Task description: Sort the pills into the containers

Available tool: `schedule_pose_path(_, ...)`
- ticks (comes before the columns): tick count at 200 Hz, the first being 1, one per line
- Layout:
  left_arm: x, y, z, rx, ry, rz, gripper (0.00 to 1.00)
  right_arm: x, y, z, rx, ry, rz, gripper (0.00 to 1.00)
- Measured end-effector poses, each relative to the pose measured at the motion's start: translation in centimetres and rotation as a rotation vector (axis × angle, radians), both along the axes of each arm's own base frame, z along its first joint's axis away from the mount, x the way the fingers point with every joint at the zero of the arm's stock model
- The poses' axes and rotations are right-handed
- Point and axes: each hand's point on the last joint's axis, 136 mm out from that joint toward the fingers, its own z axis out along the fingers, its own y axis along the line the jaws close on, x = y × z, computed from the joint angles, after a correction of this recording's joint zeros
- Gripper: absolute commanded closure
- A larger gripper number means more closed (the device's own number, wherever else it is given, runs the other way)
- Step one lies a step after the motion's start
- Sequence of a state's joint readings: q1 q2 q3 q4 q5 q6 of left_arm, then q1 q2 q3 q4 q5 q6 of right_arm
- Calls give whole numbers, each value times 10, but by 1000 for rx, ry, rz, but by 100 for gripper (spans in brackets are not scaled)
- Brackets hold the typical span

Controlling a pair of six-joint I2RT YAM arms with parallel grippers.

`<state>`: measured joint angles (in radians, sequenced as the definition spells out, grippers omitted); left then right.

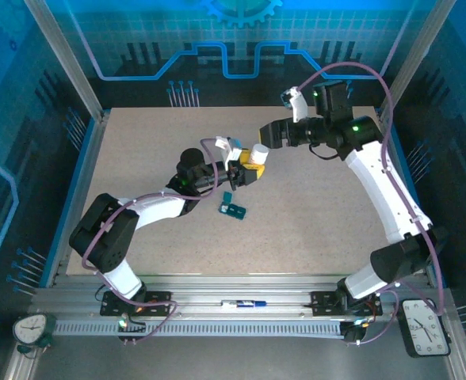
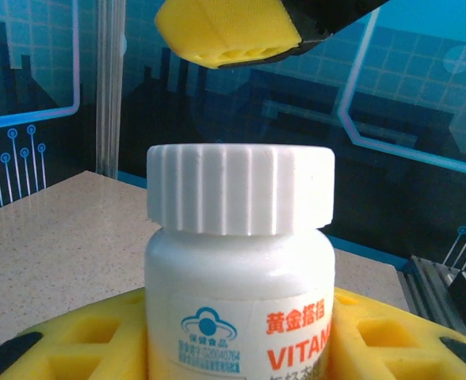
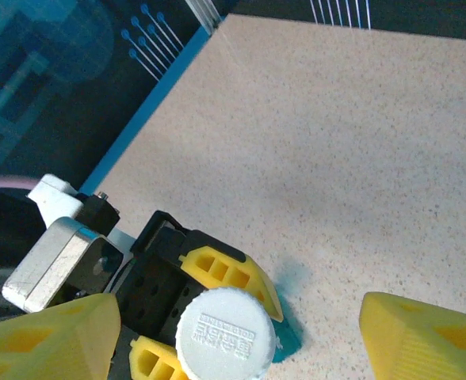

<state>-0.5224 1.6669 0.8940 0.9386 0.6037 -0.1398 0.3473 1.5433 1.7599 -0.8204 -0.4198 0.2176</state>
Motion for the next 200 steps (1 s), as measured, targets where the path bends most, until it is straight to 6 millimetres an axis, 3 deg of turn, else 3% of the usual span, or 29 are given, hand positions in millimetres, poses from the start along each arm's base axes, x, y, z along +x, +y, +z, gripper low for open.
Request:
schedule_pose_path(85,0,1,-3,8,11,-14,100,-9,13,-36,-105,108,66,22)
schedule_pose_path(150,1,0,3,4,3,-17,100,-8,14,-41,-110,120,73,28)
schedule_pose_path(200,2,-1,3,8,10,-22,100,-8,15,-42,-106,123,80,43)
